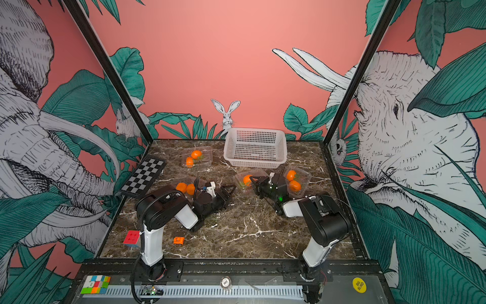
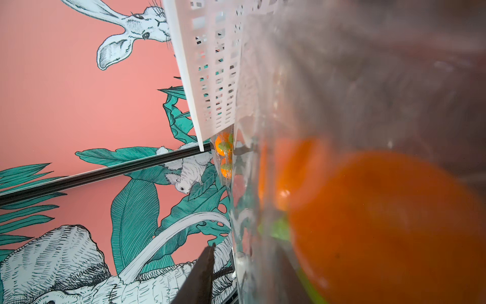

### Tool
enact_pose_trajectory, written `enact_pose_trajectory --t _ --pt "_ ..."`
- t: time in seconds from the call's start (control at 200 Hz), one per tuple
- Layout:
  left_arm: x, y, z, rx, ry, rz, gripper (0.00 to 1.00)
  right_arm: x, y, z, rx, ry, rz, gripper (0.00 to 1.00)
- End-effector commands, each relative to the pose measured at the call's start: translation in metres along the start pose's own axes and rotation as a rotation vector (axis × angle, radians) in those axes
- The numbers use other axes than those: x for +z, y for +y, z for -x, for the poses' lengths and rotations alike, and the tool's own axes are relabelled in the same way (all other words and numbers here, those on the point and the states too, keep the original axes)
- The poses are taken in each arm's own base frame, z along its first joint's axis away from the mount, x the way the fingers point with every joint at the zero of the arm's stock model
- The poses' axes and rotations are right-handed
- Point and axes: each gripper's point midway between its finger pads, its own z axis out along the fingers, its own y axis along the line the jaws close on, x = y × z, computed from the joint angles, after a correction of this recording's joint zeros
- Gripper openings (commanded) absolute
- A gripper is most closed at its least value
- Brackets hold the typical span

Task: Take oranges out of containers
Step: Open the packing box at the center of the board.

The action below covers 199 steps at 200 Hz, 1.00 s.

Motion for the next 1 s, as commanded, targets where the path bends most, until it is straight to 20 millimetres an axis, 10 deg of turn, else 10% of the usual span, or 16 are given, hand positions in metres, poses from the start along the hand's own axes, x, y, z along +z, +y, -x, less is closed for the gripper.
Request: enact_pose_trajectory --t 0.0,0.99 --pt "0.001 0.022 -0.004 -0.015 0.003 0.073 0.94 -0.002 0.007 0.002 -0.027 -0.008 0.030 0.36" --pt "0.001 0.040 -0.007 -0.049 -0.014 0.118 0.89 0.000 0.016 -0.007 -0.023 0.007 0.062 0.35"
